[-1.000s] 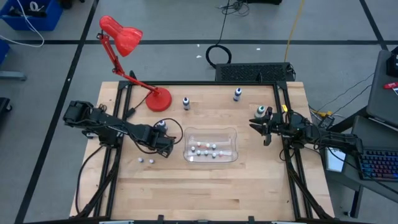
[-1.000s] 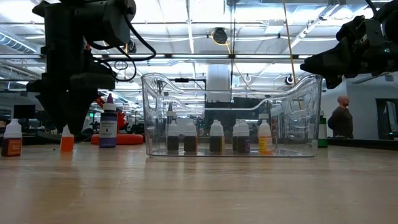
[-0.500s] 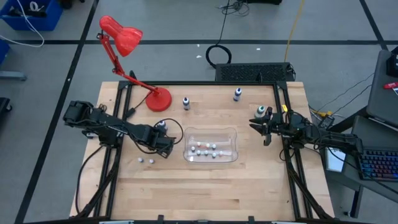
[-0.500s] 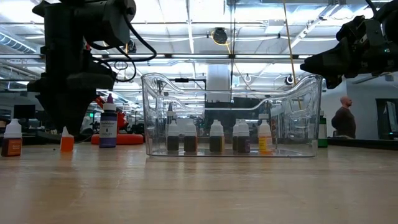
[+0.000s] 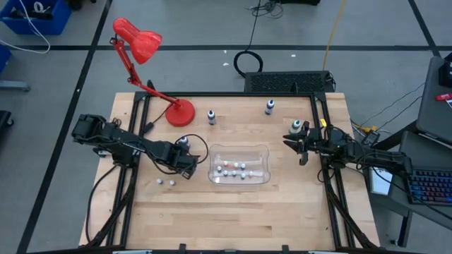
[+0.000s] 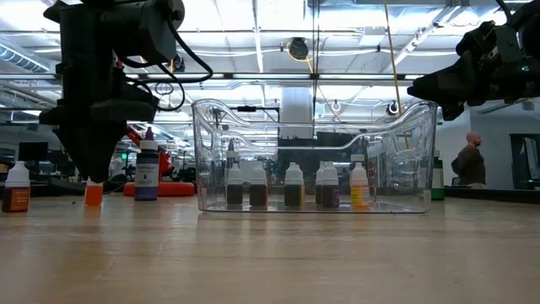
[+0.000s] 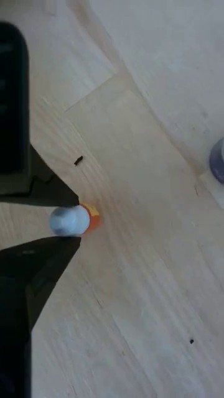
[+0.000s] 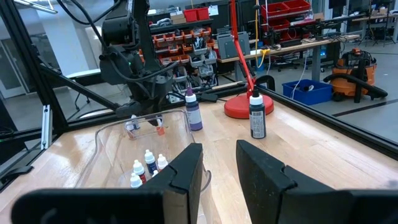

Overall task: Pick & Place food coloring
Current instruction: Put the small orange food coloring bottle into the transparent bin

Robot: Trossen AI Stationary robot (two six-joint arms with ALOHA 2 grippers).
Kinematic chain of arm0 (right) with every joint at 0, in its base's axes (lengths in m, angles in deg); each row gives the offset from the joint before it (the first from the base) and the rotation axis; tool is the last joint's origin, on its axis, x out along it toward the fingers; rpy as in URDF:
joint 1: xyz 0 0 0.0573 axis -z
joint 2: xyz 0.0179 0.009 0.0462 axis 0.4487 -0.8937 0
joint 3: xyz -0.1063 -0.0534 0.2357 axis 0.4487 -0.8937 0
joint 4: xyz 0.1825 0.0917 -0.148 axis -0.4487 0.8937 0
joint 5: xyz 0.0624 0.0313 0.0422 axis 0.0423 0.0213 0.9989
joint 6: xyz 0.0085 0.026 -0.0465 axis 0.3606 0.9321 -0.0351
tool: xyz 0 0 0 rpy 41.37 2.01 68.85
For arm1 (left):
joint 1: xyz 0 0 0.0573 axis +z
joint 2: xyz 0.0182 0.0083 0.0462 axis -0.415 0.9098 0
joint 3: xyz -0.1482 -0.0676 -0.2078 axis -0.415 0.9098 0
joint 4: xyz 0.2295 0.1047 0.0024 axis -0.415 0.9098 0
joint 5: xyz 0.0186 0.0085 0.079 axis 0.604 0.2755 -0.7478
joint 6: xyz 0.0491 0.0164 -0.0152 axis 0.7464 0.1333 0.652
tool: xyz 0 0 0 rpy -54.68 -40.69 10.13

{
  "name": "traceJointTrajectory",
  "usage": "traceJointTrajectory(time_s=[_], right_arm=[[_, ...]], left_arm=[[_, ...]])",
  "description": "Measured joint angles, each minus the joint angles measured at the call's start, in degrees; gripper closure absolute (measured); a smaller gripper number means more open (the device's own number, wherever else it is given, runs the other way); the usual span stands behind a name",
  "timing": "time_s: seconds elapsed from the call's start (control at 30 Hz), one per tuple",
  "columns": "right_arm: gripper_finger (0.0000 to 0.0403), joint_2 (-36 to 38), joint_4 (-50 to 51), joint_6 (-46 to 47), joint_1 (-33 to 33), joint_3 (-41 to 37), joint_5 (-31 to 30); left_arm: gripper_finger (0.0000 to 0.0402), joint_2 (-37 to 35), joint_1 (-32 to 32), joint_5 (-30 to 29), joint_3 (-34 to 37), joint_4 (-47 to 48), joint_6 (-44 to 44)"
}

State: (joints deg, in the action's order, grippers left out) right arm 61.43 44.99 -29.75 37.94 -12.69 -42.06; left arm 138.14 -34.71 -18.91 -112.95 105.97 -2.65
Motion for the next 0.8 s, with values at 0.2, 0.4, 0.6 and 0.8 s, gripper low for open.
traceJointTrajectory(time_s=[0.2,0.4,0.6,0.8], right_arm=[[0.0314,0.01,0.00,0.01,-0.01,-0.01,0.01],[0.0314,0.01,0.00,0.00,-0.01,-0.02,0.02],[0.0314,0.01,0.00,0.01,-0.01,0.00,0.02],[0.0314,0.01,0.00,0.00,0.01,-0.02,0.02]], left_arm=[[0.0348,-0.02,0.00,-1.24,-0.04,-0.09,0.78],[0.0348,-0.01,0.00,-2.62,-0.53,-0.20,4.71],[0.0348,-1.25,0.00,-2.80,-8.90,5.26,9.33],[0.0348,-0.27,0.29,-4.23,-25.57,10.82,19.04]])
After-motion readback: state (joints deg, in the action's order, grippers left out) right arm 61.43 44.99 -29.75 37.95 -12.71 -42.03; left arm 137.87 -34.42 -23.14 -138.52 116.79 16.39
